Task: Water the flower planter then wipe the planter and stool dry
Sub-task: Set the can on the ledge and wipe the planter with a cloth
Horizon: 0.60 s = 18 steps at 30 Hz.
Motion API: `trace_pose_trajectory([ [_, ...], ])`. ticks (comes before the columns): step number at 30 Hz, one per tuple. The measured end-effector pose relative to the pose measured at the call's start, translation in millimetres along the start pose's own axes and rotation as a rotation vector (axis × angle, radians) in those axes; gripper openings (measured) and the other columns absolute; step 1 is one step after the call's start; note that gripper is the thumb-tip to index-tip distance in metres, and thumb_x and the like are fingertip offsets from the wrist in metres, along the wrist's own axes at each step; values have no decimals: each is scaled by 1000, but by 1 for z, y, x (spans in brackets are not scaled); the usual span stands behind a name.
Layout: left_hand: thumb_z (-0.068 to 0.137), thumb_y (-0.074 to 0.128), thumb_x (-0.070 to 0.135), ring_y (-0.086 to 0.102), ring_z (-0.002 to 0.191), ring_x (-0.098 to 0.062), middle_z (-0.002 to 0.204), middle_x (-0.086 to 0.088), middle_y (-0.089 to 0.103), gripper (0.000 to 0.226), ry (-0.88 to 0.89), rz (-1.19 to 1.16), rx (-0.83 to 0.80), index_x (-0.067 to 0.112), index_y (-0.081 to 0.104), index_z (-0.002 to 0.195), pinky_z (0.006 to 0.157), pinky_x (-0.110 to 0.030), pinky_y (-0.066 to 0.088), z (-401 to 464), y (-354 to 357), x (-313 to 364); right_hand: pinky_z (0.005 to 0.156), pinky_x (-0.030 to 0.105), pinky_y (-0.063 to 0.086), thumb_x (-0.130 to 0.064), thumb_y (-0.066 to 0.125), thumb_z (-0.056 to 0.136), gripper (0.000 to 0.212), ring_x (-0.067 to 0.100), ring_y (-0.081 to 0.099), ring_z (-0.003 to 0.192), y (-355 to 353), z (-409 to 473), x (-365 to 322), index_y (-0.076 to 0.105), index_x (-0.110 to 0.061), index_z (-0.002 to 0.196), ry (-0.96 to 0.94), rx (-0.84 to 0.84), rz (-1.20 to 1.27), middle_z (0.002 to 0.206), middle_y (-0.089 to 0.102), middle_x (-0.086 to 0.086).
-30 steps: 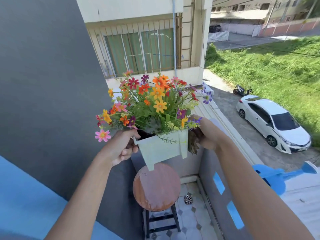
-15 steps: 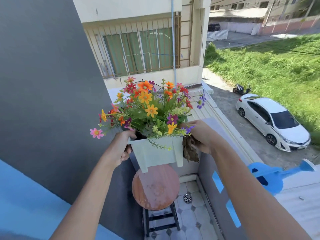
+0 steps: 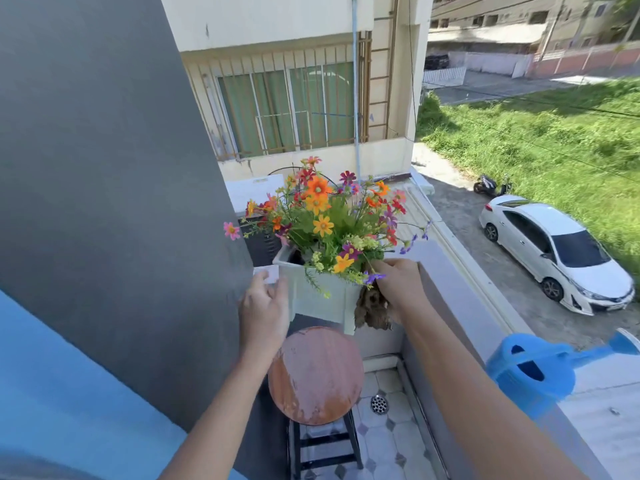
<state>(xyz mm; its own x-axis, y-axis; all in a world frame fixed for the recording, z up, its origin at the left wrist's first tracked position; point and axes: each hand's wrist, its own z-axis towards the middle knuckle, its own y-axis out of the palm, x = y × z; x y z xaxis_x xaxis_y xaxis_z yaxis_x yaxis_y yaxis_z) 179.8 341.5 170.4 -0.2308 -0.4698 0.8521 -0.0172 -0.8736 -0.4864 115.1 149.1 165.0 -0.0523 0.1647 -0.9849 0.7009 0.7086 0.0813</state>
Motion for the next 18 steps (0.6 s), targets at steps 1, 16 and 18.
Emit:
trace_pose_trajectory([
  [1, 96, 52, 30, 56, 76, -20, 62, 6, 53, 35, 24, 47, -14, 7, 60, 122, 71, -35, 39, -12, 7, 0, 49, 26, 16, -1, 63, 87, 61, 10, 20, 40, 2, 0, 0, 32, -24, 40, -4, 27, 10, 40, 24, -8],
  [16, 96, 50, 38, 62, 109, -41, 121, -25, 64, 51, -358, -36, -292, -7, 56, 119, 91, -41, 53, -15, 46, 15, 56, 29, 28, -22, 72, 73, 35, 14, 32, 55, 36, -23, 26, 54, -19, 43, -80, 28, -74, 42, 38, -11],
  [18, 96, 49, 29, 66, 103, -34, 120, -22, 66, 38, -401, -78, -352, 1, 64, 116, 92, -44, 56, -12, 44, 12, 60, 33, 35, -31, 71, 69, 23, 13, 41, 59, 38, -27, 27, 63, -13, 59, -98, 19, -68, 53, 52, -2],
])
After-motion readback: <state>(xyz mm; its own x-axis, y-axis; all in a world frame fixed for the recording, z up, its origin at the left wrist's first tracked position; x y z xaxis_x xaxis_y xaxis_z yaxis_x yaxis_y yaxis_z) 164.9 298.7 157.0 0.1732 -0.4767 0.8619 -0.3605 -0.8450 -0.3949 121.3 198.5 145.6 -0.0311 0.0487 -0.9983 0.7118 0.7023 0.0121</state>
